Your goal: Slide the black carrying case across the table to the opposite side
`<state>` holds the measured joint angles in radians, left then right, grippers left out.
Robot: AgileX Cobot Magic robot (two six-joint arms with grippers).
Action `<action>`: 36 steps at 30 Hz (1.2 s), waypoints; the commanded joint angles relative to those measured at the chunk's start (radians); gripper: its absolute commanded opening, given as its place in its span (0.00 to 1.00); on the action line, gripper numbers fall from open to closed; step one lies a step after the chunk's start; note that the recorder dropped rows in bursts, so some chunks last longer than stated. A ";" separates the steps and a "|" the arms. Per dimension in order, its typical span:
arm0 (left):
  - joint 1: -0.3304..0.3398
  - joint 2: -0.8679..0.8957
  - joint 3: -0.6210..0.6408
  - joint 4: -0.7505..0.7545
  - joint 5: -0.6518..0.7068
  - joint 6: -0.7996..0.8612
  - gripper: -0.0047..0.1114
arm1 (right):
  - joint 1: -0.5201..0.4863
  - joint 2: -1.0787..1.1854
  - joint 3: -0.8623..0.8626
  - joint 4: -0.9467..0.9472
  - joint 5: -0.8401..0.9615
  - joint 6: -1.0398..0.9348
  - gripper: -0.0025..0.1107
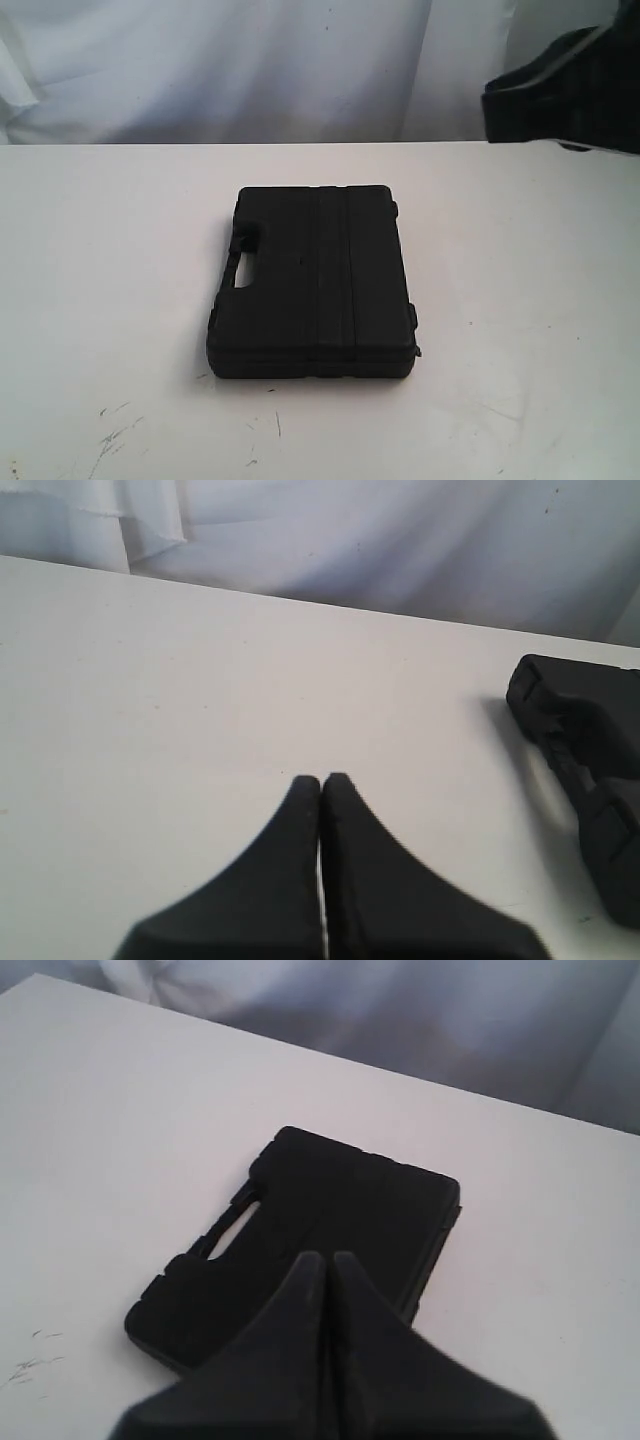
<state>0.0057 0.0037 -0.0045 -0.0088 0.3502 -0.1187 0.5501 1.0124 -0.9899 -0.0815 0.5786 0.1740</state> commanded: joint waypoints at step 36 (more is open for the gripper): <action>-0.006 -0.004 0.004 0.000 -0.002 -0.004 0.04 | -0.592 -1.012 0.889 0.088 -0.316 -0.111 0.02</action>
<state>0.0057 0.0037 -0.0045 -0.0088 0.3502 -0.1187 -0.0349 0.0213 -0.1456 0.0000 0.2962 0.0694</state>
